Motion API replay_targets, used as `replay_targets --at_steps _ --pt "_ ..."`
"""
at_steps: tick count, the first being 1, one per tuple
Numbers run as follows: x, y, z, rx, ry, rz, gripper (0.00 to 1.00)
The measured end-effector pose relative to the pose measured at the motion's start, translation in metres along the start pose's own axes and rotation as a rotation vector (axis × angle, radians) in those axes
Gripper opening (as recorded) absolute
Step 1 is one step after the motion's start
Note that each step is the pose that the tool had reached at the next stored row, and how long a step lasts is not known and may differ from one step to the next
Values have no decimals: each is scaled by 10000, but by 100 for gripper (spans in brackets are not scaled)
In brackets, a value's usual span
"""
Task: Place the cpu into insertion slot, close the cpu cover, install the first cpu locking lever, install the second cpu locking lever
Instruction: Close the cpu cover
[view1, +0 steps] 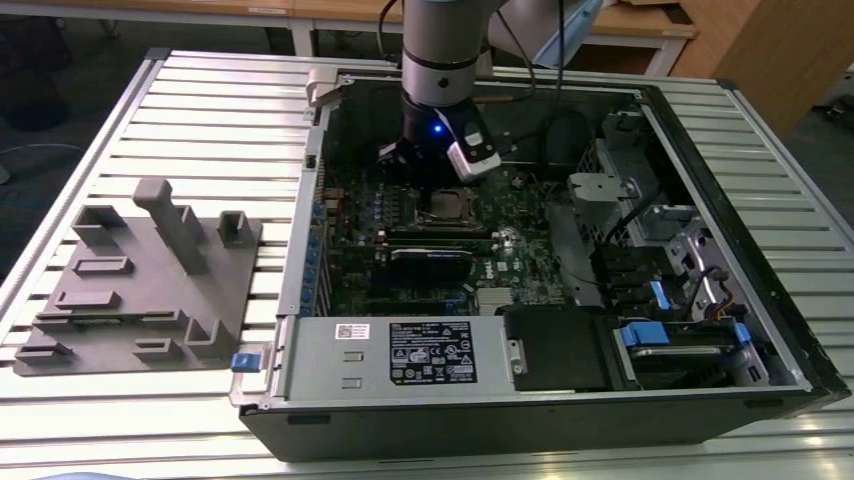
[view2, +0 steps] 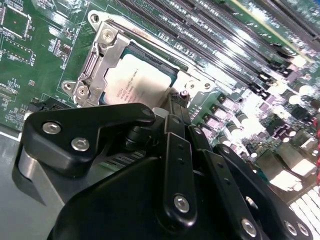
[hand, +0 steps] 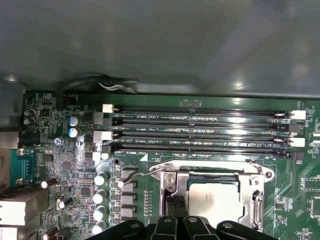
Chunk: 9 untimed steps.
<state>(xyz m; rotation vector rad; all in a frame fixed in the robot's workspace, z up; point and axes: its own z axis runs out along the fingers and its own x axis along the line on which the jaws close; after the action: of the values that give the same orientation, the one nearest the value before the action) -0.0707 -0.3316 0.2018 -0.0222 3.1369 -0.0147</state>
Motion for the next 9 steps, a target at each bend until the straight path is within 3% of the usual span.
replay_targets --at_steps 6,9 --pt "0 -1 -67 2 1 0 11" --pt "-1 -2 -139 1 1 0 11"
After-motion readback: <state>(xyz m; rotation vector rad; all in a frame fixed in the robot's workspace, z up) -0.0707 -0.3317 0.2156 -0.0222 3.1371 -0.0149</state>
